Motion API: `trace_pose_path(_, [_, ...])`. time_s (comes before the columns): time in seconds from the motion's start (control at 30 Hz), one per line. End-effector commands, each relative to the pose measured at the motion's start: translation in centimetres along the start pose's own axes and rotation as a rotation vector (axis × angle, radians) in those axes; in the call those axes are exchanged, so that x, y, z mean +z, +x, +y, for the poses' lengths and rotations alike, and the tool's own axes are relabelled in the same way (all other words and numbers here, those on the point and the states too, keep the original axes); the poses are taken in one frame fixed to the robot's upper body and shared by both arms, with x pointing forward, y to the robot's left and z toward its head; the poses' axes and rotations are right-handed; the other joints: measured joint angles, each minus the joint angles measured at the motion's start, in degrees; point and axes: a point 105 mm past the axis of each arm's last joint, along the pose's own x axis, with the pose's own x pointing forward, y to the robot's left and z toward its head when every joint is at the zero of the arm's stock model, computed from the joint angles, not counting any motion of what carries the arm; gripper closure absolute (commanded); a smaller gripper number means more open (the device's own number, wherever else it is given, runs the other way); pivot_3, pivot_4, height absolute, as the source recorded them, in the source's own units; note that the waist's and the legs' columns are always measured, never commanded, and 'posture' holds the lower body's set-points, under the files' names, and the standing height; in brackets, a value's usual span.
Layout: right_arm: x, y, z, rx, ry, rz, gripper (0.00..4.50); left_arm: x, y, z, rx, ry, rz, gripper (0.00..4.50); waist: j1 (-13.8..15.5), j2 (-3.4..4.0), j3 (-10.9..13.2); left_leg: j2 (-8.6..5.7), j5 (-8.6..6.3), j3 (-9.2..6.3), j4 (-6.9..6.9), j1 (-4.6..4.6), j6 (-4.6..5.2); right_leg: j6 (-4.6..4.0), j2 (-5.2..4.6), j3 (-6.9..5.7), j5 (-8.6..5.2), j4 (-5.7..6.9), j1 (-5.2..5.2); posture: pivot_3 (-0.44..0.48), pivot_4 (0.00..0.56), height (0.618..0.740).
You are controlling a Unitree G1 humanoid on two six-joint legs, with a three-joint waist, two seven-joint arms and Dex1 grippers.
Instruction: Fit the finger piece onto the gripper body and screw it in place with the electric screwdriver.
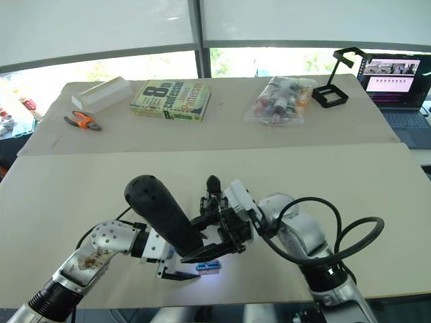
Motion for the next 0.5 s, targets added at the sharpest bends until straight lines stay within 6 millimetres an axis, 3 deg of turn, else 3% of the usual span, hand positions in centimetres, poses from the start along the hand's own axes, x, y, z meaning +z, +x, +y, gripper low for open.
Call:
trace_pose_path(0.03, [1.62, 0.48, 0.53, 0.041, -0.063, -0.033, 2.62, 0.59, 0.06, 0.19, 0.001, 0.036, -0.018, 0.00, 0.0, 0.00, 0.0, 0.00, 0.00, 0.00, 0.00, 0.00, 0.00, 0.00, 0.00, 0.00, 0.00, 0.00, 0.00, 0.000, 0.150, 0.740])
trace_pose_path(0.5, [1.55, 0.45, 0.60, 0.041, -0.058, -0.030, 2.62, 0.55, -0.02, 0.42, 0.003, 0.038, -0.016, 0.00, 0.0, 0.00, 0.0, 0.00, 0.00, 0.00, 0.00, 0.00, 0.00, 0.00, 0.00, 0.00, 0.00, 0.00, 0.00, 0.000, 0.150, 0.740])
